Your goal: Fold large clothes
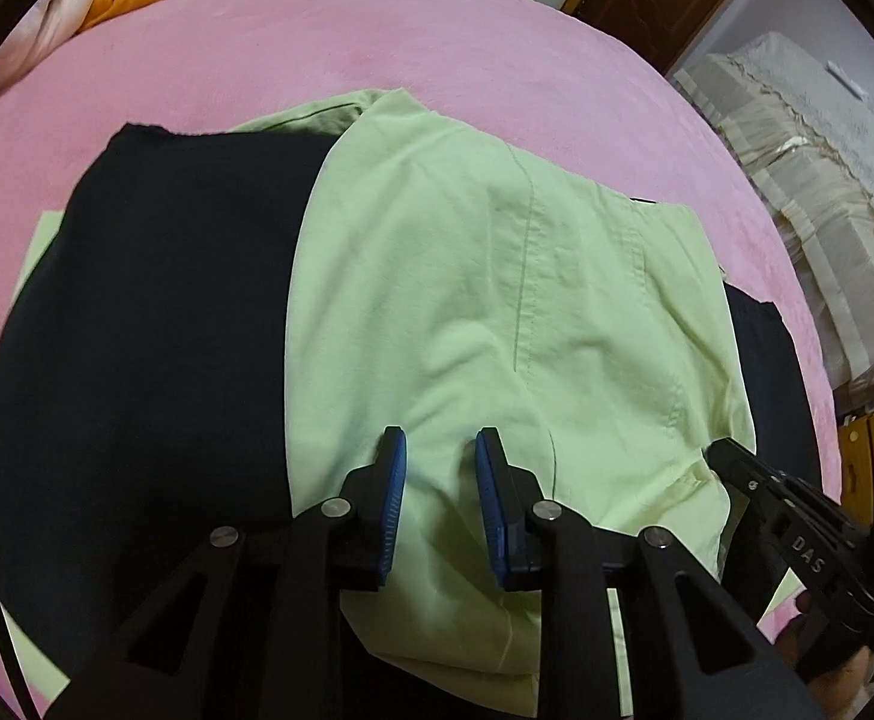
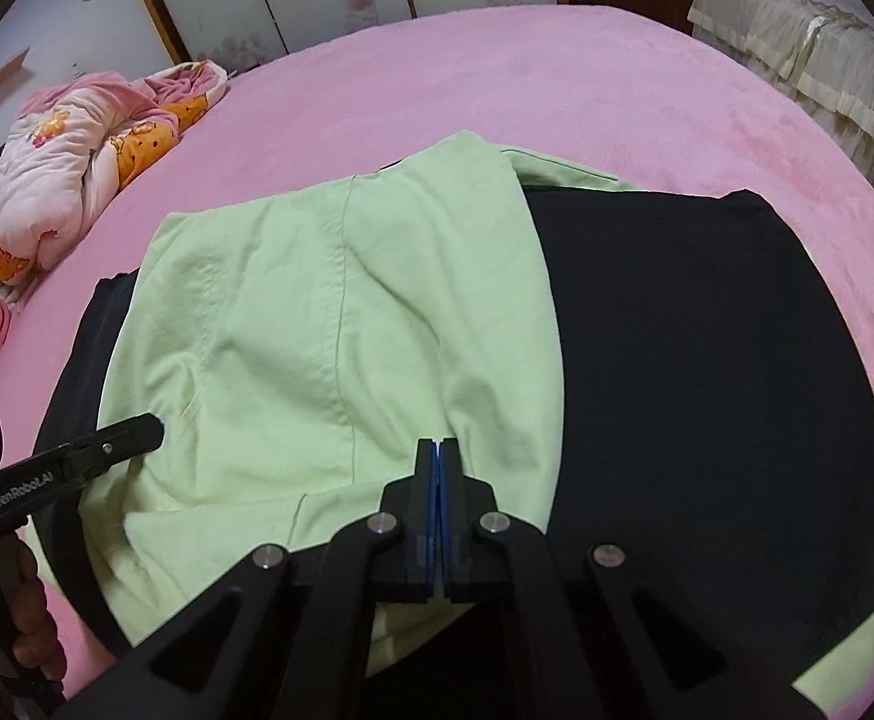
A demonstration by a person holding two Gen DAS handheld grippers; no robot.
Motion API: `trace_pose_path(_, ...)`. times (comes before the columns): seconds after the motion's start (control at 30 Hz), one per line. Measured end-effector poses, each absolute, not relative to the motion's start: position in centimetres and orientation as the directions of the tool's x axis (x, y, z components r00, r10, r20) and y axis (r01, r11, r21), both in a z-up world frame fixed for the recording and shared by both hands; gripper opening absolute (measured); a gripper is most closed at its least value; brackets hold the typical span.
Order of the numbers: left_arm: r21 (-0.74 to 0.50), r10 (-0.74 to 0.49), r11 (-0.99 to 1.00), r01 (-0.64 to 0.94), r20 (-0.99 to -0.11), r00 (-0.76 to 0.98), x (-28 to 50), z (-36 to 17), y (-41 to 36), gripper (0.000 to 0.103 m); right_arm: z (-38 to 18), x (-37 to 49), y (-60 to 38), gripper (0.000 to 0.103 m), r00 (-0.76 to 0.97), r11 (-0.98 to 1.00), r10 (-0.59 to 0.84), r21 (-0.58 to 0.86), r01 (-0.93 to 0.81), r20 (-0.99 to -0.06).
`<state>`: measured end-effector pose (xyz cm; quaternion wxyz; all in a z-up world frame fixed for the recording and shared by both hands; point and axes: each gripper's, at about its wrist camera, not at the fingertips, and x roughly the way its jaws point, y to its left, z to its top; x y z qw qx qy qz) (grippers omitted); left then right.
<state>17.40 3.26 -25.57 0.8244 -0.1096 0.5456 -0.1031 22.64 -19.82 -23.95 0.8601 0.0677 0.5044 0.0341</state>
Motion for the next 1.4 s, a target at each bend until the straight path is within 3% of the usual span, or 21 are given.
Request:
trace_pose_path(0.13, -0.298, -0.295, 0.953, 0.048, -0.886, 0.357, 16.5, -23.7, 3.0, 0.025, -21.8, 21.6, -19.8, 0.003, 0.476, 0.984, 0.148, 0.177, 0.017, -0.867)
trace_pose_path(0.3, -0.293, -0.301, 0.953, 0.076, -0.889, 0.345, 14.9, -20.4, 3.1, 0.037, -18.0, 18.5, -19.6, 0.003, 0.476, 0.985, 0.155, 0.174, -0.005, -0.865)
trace_pose_path(0.57, -0.326, -0.364, 0.929, 0.176, -0.892, 0.268, 10.1, -14.5, 3.0, 0.041, -10.8, 11.2, -18.8, 0.003, 0.434, 0.993, 0.115, 0.107, -0.043, -0.894)
trace_pose_path(0.73, -0.34, -0.376, 0.921, 0.189, -0.904, 0.203, 6.9, -13.5, 3.6, 0.044, -8.8, 7.2, -18.4, 0.003, 0.375, 0.994, 0.112, 0.102, -0.047, -0.92)
trace_pose_path(0.9, -0.366, -0.382, 0.922, 0.124, -0.913, 0.146, 5.2, -15.8, 5.4, 0.06, -9.9, 5.9, -17.3, 0.003, 0.341, 0.993, 0.115, 0.097, -0.068, -0.933)
trace_pose_path(1.27, -0.46, -0.416, 0.868, -0.186, -0.879, 0.231, 3.6, -26.3, 11.0, 0.061, -18.0, 11.4, -14.7, 0.003, 0.376, 0.978, 0.199, 0.158, -0.139, -0.905)
trace_pose_path(1.4, -0.524, -0.438, 0.826, -0.209, -0.829, 0.346, 3.3, -28.0, 12.4, 0.062, -19.3, 13.7, -14.1, 0.003, 0.421, 0.972, 0.212, 0.148, -0.18, -0.882)
